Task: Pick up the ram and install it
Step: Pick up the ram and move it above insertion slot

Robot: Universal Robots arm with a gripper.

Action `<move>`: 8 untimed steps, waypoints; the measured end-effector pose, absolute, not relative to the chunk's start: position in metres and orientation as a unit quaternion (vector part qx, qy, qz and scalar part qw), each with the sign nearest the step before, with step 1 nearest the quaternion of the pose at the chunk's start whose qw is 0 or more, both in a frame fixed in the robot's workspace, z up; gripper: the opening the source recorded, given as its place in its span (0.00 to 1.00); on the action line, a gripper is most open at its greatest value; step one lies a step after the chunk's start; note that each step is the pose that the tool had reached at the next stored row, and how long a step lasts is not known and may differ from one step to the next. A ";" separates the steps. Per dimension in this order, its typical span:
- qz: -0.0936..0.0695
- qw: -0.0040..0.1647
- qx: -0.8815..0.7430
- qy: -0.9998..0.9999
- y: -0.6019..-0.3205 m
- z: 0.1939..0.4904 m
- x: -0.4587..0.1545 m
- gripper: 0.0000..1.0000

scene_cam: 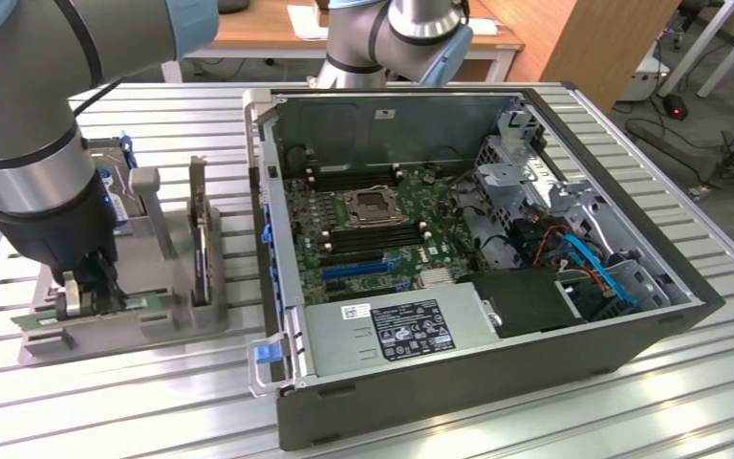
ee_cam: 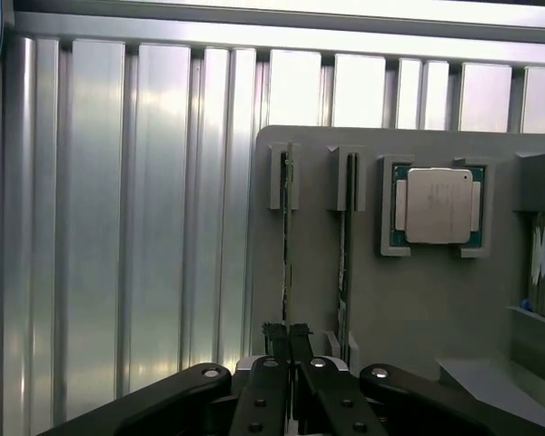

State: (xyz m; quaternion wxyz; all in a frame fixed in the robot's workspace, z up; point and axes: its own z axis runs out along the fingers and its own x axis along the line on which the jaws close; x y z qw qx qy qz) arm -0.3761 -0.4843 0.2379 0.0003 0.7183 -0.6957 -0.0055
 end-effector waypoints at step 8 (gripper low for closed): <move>-0.006 0.000 0.718 -0.696 -0.484 0.249 -0.376 0.11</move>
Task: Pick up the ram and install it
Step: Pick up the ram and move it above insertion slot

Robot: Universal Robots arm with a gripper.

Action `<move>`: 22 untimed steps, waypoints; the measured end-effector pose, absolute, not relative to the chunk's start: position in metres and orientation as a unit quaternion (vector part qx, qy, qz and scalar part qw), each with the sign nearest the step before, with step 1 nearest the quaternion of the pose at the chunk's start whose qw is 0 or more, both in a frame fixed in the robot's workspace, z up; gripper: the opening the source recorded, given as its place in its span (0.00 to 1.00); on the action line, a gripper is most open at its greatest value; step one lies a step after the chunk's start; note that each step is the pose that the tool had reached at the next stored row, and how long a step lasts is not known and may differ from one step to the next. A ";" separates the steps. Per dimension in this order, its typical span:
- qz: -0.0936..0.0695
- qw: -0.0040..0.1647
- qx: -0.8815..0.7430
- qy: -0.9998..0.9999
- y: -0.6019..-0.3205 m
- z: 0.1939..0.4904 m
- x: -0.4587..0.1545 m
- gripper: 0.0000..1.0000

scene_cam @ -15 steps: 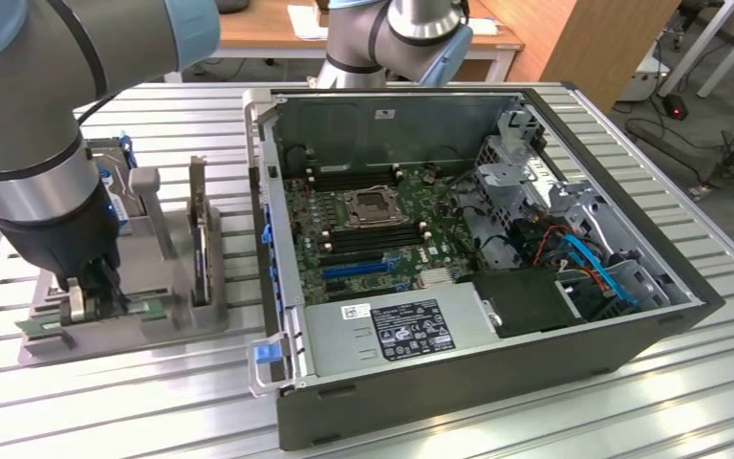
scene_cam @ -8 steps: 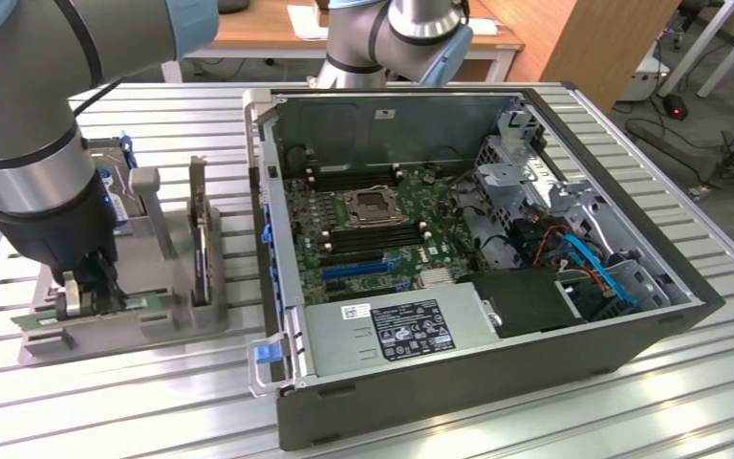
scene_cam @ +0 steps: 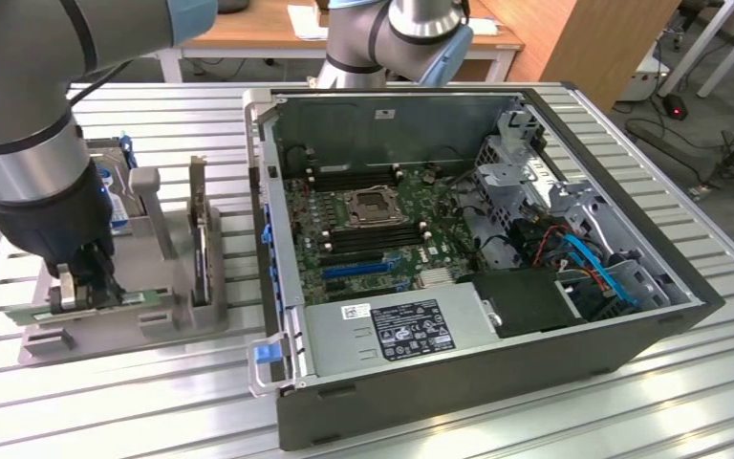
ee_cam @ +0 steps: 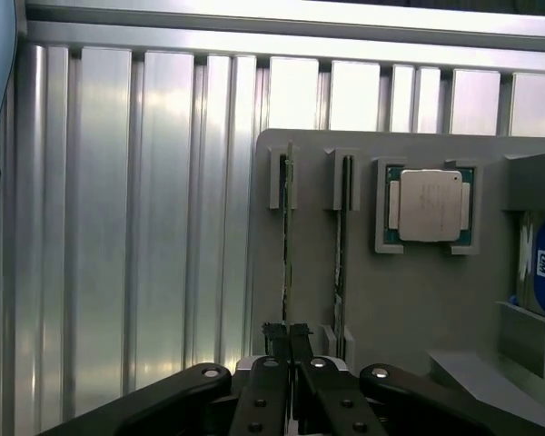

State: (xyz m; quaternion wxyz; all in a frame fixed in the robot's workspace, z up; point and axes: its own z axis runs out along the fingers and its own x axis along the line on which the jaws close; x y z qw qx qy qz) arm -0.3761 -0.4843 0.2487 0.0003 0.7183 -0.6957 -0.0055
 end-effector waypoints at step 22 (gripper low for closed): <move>-0.005 0.000 0.718 -0.696 -0.484 0.283 -0.376 0.11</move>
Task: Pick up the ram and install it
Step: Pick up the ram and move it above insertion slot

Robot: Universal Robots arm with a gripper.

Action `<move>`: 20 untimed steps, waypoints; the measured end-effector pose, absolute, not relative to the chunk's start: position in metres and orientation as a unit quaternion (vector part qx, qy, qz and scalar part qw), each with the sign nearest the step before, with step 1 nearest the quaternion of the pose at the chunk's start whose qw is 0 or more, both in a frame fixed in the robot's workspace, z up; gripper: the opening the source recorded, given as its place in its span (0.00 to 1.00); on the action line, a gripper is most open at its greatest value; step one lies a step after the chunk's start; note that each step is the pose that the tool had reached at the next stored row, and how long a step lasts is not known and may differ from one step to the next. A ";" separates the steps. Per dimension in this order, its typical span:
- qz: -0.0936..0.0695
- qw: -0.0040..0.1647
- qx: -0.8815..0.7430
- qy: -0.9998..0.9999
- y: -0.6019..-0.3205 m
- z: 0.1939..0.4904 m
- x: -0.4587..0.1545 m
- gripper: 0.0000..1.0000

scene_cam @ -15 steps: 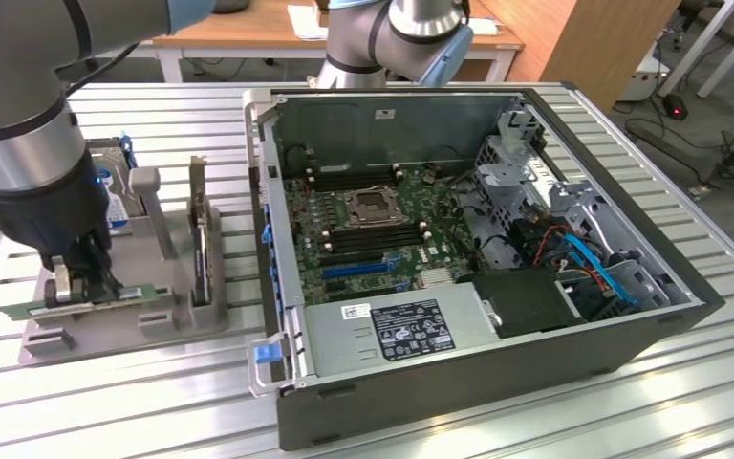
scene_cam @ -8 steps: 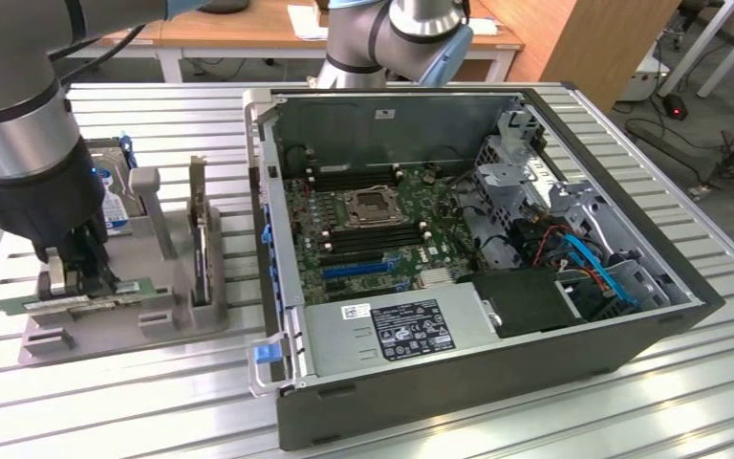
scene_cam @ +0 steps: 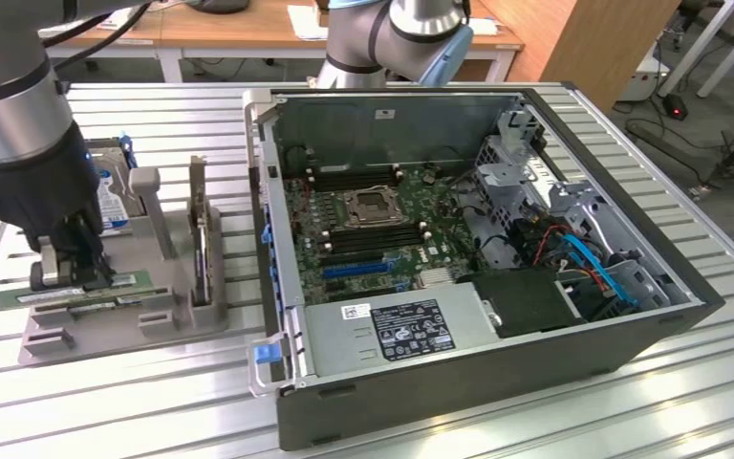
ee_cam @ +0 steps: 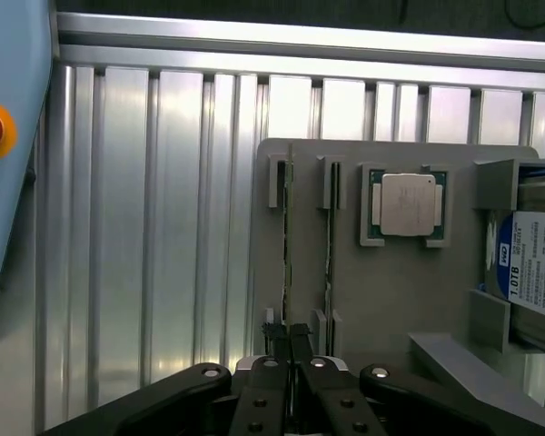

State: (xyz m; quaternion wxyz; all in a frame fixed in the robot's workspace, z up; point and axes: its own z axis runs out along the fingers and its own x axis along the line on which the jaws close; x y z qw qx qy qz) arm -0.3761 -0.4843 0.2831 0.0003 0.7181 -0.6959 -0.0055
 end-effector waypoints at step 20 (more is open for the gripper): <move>-0.005 0.000 0.718 -0.696 -0.484 0.310 -0.376 0.11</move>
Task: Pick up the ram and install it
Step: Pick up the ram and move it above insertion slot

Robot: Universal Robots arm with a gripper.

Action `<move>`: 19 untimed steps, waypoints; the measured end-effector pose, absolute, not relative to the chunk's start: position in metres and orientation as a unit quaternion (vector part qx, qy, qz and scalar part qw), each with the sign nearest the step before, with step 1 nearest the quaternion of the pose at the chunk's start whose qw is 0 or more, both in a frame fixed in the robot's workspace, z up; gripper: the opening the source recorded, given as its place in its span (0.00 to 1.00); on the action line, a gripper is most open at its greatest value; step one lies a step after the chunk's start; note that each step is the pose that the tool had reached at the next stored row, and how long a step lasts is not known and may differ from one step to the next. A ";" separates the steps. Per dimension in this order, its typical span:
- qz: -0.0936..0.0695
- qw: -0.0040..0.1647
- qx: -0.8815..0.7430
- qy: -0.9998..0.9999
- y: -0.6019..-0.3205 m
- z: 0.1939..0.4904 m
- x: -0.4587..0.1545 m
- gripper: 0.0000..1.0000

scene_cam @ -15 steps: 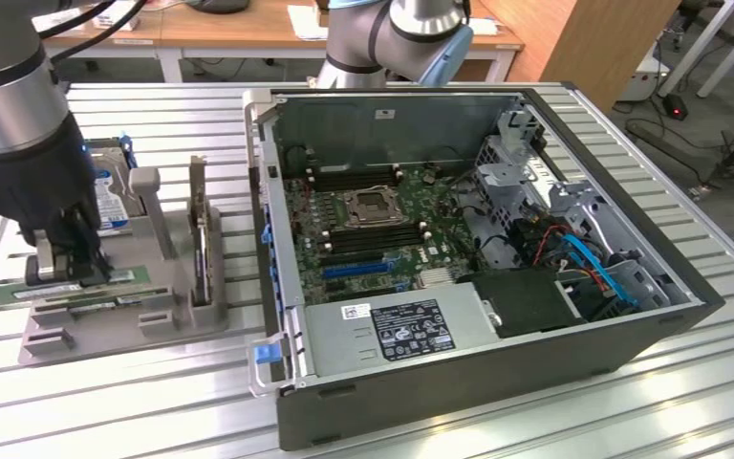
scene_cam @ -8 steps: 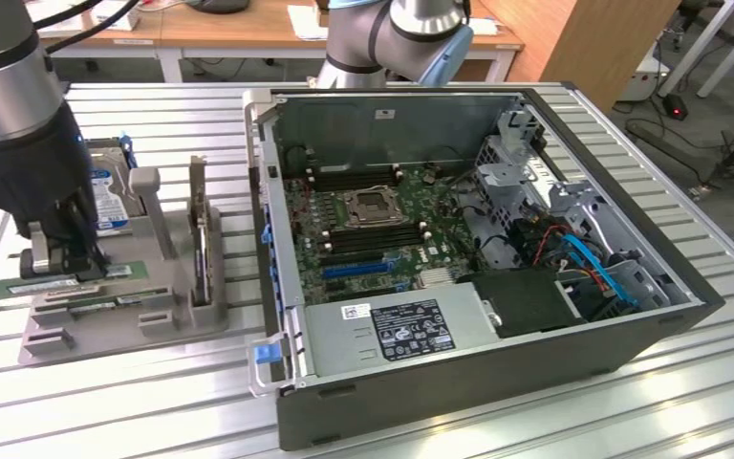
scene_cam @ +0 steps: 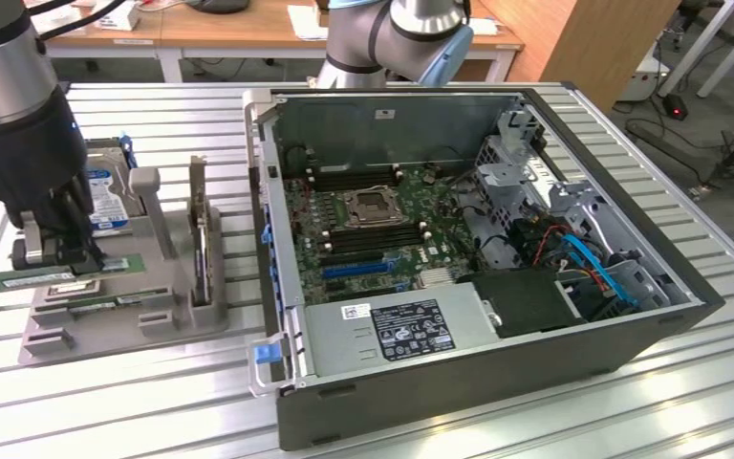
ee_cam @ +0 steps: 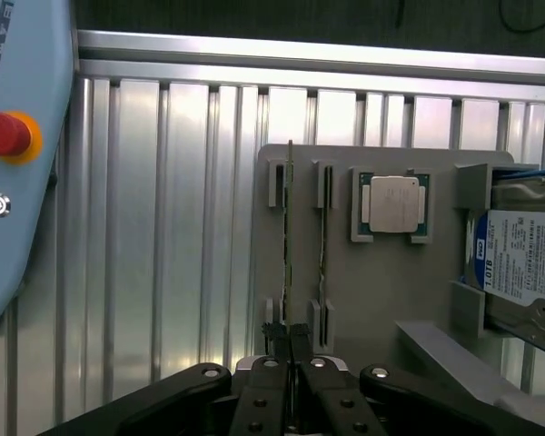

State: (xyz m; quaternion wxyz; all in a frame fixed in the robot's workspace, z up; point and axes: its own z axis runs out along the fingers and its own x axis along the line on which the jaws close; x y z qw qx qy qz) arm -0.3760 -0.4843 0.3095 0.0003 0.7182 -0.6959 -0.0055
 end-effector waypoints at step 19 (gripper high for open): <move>-0.005 0.000 0.718 -0.696 -0.484 0.335 -0.376 0.11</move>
